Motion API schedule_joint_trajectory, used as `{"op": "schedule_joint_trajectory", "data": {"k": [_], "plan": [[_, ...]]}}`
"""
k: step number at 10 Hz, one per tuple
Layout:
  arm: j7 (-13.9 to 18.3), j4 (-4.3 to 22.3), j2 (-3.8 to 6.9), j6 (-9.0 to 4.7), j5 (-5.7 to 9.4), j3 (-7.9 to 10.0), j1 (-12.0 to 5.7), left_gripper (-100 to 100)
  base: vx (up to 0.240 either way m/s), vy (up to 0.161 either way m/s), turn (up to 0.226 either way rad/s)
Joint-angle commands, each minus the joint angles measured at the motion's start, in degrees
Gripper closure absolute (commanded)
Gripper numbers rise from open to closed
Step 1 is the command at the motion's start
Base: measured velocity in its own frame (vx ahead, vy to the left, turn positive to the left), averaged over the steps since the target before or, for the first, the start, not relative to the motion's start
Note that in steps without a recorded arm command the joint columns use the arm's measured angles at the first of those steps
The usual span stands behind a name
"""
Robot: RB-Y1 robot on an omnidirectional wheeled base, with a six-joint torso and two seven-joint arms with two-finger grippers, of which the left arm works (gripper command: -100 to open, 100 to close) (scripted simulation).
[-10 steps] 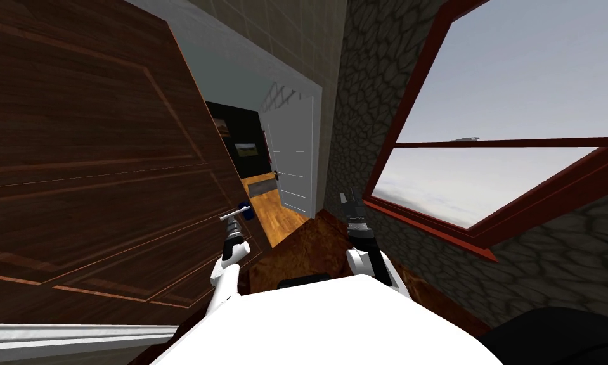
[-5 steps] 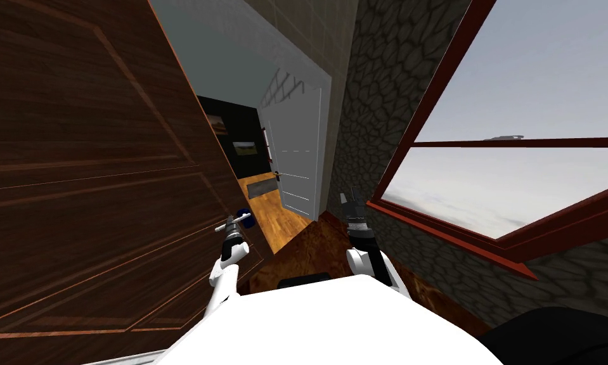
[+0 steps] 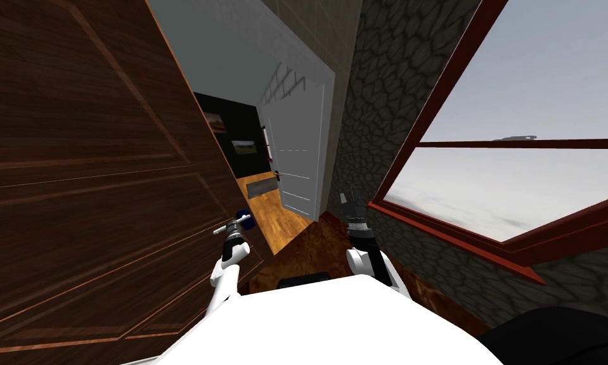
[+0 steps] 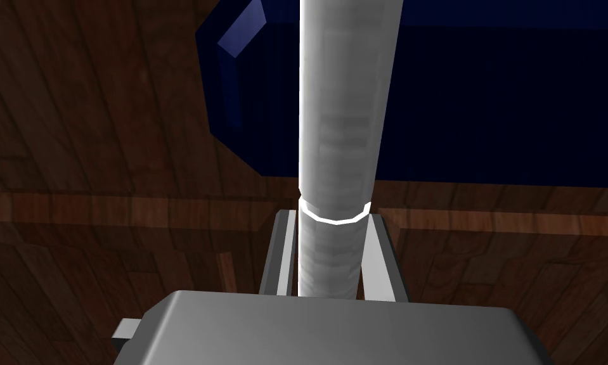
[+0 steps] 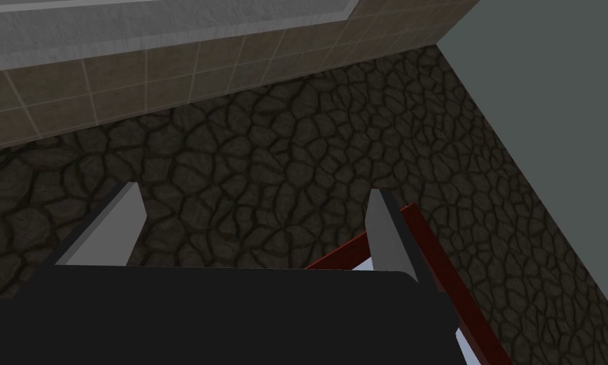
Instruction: Push the door open
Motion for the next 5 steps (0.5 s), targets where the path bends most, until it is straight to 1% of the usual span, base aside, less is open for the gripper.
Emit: {"op": "schedule_joint_trajectory", "data": {"k": [1, 3, 4, 5], "plan": [[-0.05, -0.05, -0.01, -0.06, -0.03, -0.02, 0.01, 100, -0.009, -0.004, -0.002], [-0.05, -0.05, -0.01, -0.06, -0.03, -0.02, 0.01, 100, 0.000, 0.000, 0.000], [0.07, 0.53, 0.48, -0.10, -0.19, 0.14, -0.27, 100, 0.106, -0.003, 0.125], [0.11, 0.76, 0.71, -0.17, -0.27, 0.20, -0.41, 100, 0.174, -0.005, 0.121]]}}
